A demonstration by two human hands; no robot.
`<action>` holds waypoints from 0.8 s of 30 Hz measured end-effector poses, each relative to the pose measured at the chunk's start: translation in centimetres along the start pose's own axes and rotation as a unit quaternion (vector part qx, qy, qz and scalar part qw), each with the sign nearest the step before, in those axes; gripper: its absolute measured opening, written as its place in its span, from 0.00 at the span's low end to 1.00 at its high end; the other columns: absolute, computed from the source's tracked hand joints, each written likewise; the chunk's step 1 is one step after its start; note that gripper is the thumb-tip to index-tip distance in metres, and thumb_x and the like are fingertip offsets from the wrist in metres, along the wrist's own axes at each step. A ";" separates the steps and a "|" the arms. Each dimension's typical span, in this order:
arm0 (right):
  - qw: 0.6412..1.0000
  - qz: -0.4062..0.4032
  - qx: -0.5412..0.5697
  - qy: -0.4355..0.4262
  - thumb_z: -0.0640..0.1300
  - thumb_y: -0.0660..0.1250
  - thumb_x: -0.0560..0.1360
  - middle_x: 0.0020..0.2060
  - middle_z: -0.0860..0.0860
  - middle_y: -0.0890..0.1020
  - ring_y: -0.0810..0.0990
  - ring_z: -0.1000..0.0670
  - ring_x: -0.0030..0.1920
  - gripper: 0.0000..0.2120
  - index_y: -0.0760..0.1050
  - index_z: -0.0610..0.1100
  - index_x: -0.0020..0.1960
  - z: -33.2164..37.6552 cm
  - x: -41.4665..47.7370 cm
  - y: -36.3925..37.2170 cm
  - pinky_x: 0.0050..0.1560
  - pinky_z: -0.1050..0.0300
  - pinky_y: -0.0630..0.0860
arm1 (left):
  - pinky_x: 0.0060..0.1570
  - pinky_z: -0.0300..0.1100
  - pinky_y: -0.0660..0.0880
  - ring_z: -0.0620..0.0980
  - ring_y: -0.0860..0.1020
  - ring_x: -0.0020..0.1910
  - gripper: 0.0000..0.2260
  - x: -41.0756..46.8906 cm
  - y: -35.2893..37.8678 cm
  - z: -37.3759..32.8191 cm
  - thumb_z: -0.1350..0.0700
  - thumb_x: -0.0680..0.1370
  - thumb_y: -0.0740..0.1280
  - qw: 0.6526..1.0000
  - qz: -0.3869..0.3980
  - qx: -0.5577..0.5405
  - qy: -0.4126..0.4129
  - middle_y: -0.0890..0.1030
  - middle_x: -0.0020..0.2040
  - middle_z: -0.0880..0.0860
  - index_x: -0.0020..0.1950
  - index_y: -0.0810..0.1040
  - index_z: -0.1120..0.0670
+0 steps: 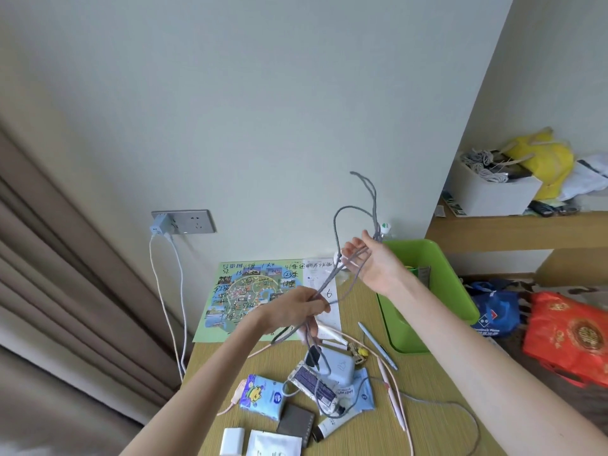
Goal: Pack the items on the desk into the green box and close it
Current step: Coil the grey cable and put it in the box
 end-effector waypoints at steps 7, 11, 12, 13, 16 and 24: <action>0.889 0.319 -0.298 0.135 0.47 0.71 0.72 0.66 0.46 0.77 0.74 0.49 0.67 0.29 0.67 0.42 0.71 -8.4 -4.1 -2.3 0.68 0.54 0.69 | 0.31 0.38 0.72 0.42 0.67 0.25 0.09 0.6 -2.4 -0.9 0.62 0.84 0.53 0.989 -0.114 -0.090 0.037 0.70 0.35 0.51 0.54 0.72 0.62; 0.813 0.333 -0.459 0.132 0.39 0.70 0.75 0.46 0.49 0.84 0.82 0.53 0.49 0.10 0.78 0.42 0.56 -12.5 -4.9 -1.4 0.62 0.57 0.73 | 0.28 0.37 0.61 0.44 0.64 0.27 0.10 0.9 -3.3 -1.1 0.62 0.84 0.53 0.982 -0.166 -0.080 0.044 0.68 0.33 0.50 0.53 0.73 0.60; 0.809 0.310 -0.486 0.117 0.40 0.70 0.75 0.41 0.51 0.84 0.82 0.56 0.44 0.06 0.79 0.43 0.52 -12.8 -4.7 -1.5 0.59 0.58 0.74 | 0.29 0.39 0.58 0.45 0.63 0.28 0.10 0.8 -3.7 -1.0 0.62 0.84 0.53 0.981 -0.174 -0.070 0.043 0.68 0.32 0.50 0.52 0.73 0.59; 0.809 0.281 -0.508 0.098 0.41 0.71 0.75 0.38 0.52 0.83 0.82 0.57 0.40 0.03 0.80 0.44 0.49 -12.8 -4.3 -1.8 0.56 0.60 0.75 | 0.30 0.40 0.57 0.45 0.62 0.28 0.10 0.7 -4.2 -0.8 0.63 0.84 0.53 0.981 -0.179 -0.058 0.041 0.67 0.32 0.50 0.51 0.74 0.59; 0.804 0.185 -0.564 0.038 0.41 0.70 0.75 0.38 0.52 0.83 0.83 0.55 0.41 0.03 0.79 0.42 0.48 -11.3 -2.8 -4.0 0.50 0.60 0.78 | 0.26 0.37 0.58 0.45 0.62 0.26 0.10 -0.1 -6.0 -0.1 0.63 0.83 0.55 0.979 -0.198 -0.022 0.037 0.68 0.30 0.49 0.49 0.75 0.59; 0.775 0.161 -0.610 -0.035 0.43 0.64 0.79 0.27 0.50 0.80 0.80 0.51 0.29 0.09 0.80 0.42 0.43 -5.2 -2.6 -5.4 0.42 0.47 0.78 | 0.26 0.37 0.59 0.44 0.62 0.25 0.08 -1.5 -8.1 0.6 0.61 0.81 0.62 0.965 -0.260 0.014 0.039 0.67 0.29 0.50 0.44 0.75 0.63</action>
Point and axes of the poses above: each hand's wrist, its own x-axis towards the middle knuckle, its own y-axis out of the palm, z = x × y, the point moved 4 cm from there along x, towards the middle knuckle
